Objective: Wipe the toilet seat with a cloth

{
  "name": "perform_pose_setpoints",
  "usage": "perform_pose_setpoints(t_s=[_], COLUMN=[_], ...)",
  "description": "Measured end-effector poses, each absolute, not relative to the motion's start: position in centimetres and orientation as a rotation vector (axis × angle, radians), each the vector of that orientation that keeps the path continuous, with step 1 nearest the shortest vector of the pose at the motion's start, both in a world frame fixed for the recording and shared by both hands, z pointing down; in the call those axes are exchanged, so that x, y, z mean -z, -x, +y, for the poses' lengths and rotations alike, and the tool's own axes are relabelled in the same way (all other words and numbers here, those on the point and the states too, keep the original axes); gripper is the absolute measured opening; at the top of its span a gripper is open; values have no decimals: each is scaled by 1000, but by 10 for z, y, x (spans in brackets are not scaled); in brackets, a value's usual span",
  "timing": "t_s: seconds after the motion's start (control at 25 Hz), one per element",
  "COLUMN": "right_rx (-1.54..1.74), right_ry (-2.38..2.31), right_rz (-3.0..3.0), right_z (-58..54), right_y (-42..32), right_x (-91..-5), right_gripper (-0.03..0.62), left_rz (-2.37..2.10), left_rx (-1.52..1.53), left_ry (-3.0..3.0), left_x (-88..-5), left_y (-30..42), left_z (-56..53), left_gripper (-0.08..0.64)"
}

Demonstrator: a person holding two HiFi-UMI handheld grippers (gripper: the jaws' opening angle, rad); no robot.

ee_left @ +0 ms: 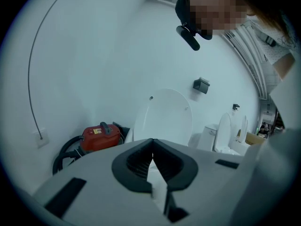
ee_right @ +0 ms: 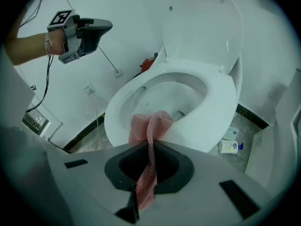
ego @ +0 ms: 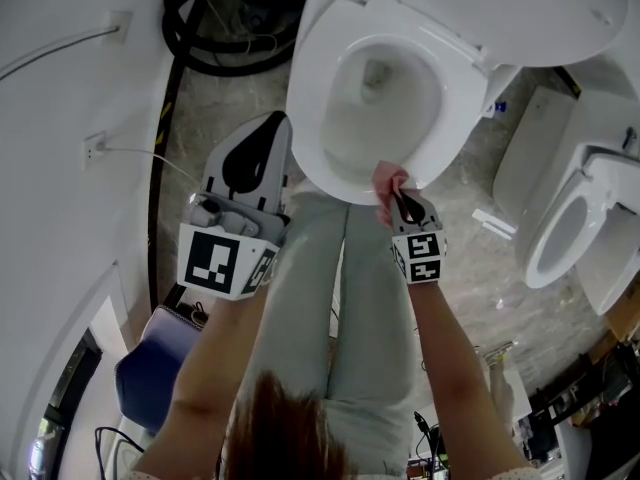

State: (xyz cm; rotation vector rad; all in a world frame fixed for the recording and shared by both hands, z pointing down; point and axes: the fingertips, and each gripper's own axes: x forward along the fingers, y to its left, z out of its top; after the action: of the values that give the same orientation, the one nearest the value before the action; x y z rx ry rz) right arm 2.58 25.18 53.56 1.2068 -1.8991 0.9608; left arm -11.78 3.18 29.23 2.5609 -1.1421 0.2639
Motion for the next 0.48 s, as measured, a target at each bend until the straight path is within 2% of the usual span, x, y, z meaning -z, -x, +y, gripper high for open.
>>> perform_pose_setpoints(t_s=[0.48], right_rx=[-1036], right_ry=[-1219], right_rz=[-1913], right_z=[258], right_y=[5], right_x=[-535], right_gripper=[28], left_rz=[-1164], left_rx=[-272], left_ry=[-2540], left_x=[-298], left_y=[127], left_z=[45], left_gripper=[2])
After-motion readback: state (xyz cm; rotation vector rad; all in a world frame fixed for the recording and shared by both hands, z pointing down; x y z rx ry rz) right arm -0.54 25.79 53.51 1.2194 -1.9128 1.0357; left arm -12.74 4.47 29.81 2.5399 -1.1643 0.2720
